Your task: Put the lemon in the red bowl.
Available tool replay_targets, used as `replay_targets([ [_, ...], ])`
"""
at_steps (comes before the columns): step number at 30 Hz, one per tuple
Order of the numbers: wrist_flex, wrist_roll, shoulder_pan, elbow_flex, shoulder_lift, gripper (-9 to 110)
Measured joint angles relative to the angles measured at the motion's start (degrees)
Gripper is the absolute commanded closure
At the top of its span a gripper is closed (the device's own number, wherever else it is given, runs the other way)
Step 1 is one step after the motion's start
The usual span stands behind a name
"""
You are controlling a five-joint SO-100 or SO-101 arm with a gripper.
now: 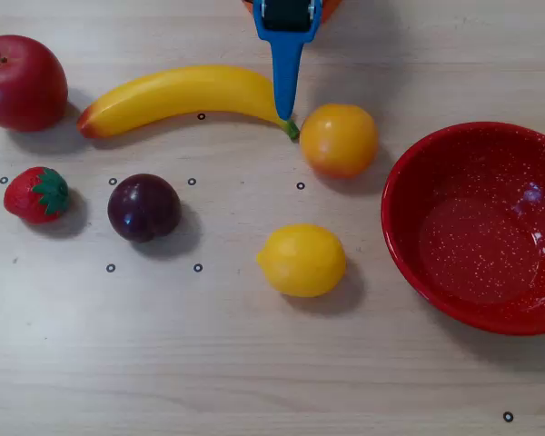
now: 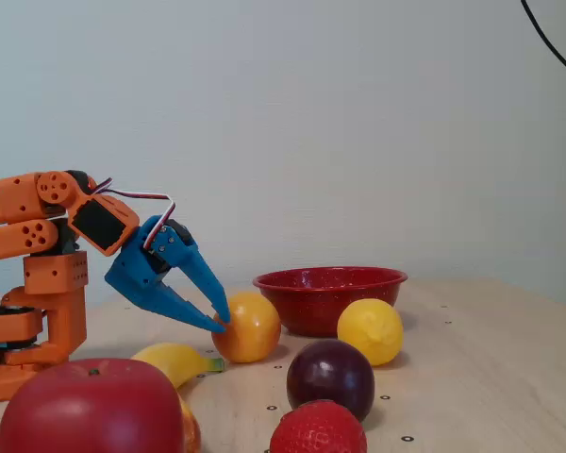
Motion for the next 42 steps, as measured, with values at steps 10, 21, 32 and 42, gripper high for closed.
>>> replay_targets([
  [10, 0.00, 0.00, 0.00, 0.00, 0.00, 101],
  [21, 0.00, 0.00, 0.00, -3.16, -5.36, 101],
  [32, 0.44, 3.69, 0.18, -19.86, -24.35, 101],
  [42, 7.91, 7.91, 0.18, -37.97, -41.13, 101],
])
